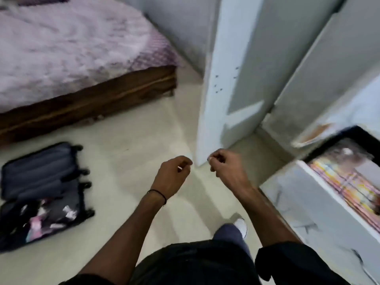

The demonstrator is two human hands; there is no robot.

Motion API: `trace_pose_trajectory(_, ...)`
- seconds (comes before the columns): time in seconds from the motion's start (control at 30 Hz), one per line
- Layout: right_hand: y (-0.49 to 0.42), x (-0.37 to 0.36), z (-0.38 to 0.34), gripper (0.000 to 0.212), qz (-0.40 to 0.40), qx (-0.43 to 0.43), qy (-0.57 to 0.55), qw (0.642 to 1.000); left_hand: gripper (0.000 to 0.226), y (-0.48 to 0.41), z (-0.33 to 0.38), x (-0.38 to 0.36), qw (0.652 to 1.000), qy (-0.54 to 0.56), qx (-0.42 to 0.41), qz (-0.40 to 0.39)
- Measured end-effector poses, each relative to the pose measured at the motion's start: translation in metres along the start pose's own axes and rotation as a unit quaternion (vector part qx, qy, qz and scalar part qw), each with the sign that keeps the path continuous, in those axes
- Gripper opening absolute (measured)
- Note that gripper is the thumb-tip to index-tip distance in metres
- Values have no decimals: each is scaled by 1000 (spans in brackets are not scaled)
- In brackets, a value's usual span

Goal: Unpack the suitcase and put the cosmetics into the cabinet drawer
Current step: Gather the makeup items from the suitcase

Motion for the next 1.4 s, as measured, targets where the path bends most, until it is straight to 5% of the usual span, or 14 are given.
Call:
trace_pose_trajectory(0.27, -1, -249, -66, 11, -297, -9, 66, 953, 21, 70, -175, 166, 964, 89, 180, 175)
trace_pose_trajectory(0.47, -35, -433, -90, 12, -424, -15, 123, 897, 16, 84, -303, 258, 919, 129, 287, 239)
trace_pose_trajectory(0.63, -65, -595, -90, 11, -478, -50, 168, 861, 16, 86, -402, 336, 883, 130, 394, 221)
trace_pose_trajectory(0.9, -88, -772, -66, 17, -490, -103, 208, 840, 20, 72, -562, 403, 845, 172, 461, 210)
trace_pose_trajectory(1.27, -115, -1023, 211, 14, -393, -237, 202, 865, 8, 22, -947, 286, 847, 220, 478, 74)
trace_pose_trajectory(1.4, -122, -1083, 296, 30, -345, -189, 269, 879, 12, 20, -1046, 249, 842, 227, 487, 54)
Point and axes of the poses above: each hand's wrist, its own y-axis away from the middle knuckle, its own x-axis out of the back of the hand, z = x × y, the point moved 4 cm from there along -y, towards the middle knuckle, and after that the axes turned 5 degrees about -y, right-handed, at the moved point
